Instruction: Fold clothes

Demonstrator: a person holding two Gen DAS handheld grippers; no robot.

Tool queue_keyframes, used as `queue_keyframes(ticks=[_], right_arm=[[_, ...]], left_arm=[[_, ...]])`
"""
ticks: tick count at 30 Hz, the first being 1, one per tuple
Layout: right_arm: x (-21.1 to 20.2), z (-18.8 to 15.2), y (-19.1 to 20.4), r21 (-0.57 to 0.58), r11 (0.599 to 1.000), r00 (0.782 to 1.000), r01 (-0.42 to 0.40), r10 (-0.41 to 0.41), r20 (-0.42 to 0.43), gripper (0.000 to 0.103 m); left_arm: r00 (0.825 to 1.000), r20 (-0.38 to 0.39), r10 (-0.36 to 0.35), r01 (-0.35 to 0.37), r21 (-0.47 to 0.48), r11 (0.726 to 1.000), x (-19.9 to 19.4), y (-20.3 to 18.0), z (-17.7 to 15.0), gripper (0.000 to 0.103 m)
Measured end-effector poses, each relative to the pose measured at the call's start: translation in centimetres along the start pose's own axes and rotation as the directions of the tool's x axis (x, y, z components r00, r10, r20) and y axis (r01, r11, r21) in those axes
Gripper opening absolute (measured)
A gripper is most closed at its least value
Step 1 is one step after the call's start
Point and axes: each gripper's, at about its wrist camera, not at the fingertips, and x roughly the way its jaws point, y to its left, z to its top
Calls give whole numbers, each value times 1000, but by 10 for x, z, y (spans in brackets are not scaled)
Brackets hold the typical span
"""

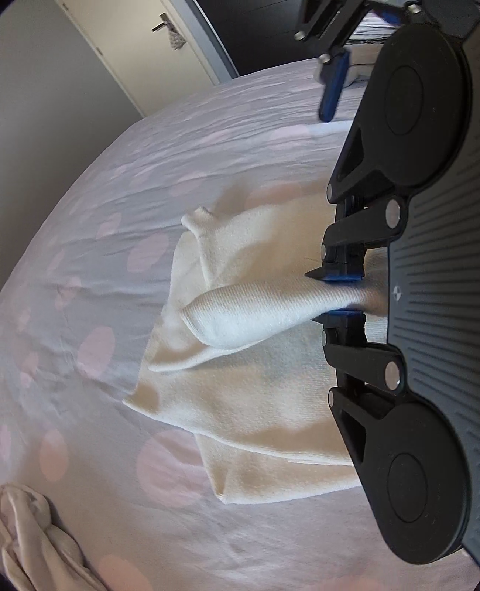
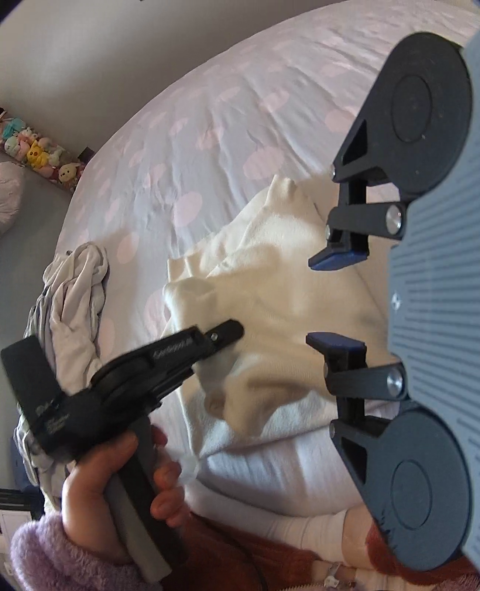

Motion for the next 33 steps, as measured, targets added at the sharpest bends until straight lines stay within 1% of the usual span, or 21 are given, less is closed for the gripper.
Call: queue_keyframes(ticks=[2,5,7,13,17,22,24,27,28,29,30,33], right_arm=[[10,1,-10,33,999,999,26,-25,-20,40],[23,1,-15,106,994,1000,14,-12,-14,40],[31,0,-12,135,991,1000,0,1,-10,40],[37,-6,8,169,985,999,-37,35,15,40],[33,-12,17,214,976,998,-49,41,42,40],[21,-16,23,267,961,997,-66,54,51,40],[15,-18,26,297,952,997,-74,61,54,40],[20,-25,28,357,929,995,-99,89,46,35],[24,-27,30,374,921,995,-104,96,40,29],[27,-28,31,387,916,994,-107,102,33,28],[31,-30,32,399,911,994,-104,103,23,28],[43,-32,34,421,901,993,-101,120,-19,28]], left_arm=[[1000,-2,-8,8,52,999,-11,-5,4,11],[1000,6,-8,7,150,989,-25,-14,18,11],[1000,-2,-2,2,175,985,-32,-14,26,11],[997,-42,59,-52,159,986,-32,19,27,11],[996,-72,59,-47,156,987,-20,44,18,11],[994,-80,71,-61,127,990,-11,57,18,12],[992,-91,82,-70,126,989,-10,56,18,16],[990,-93,108,-97,120,988,-16,55,17,22],[988,-90,124,-112,122,986,-20,54,16,23],[986,-83,146,-135,127,983,-25,52,15,27],[982,-76,172,-161,133,978,-29,51,14,30],[972,-46,228,-219,151,964,-47,44,10,31]])
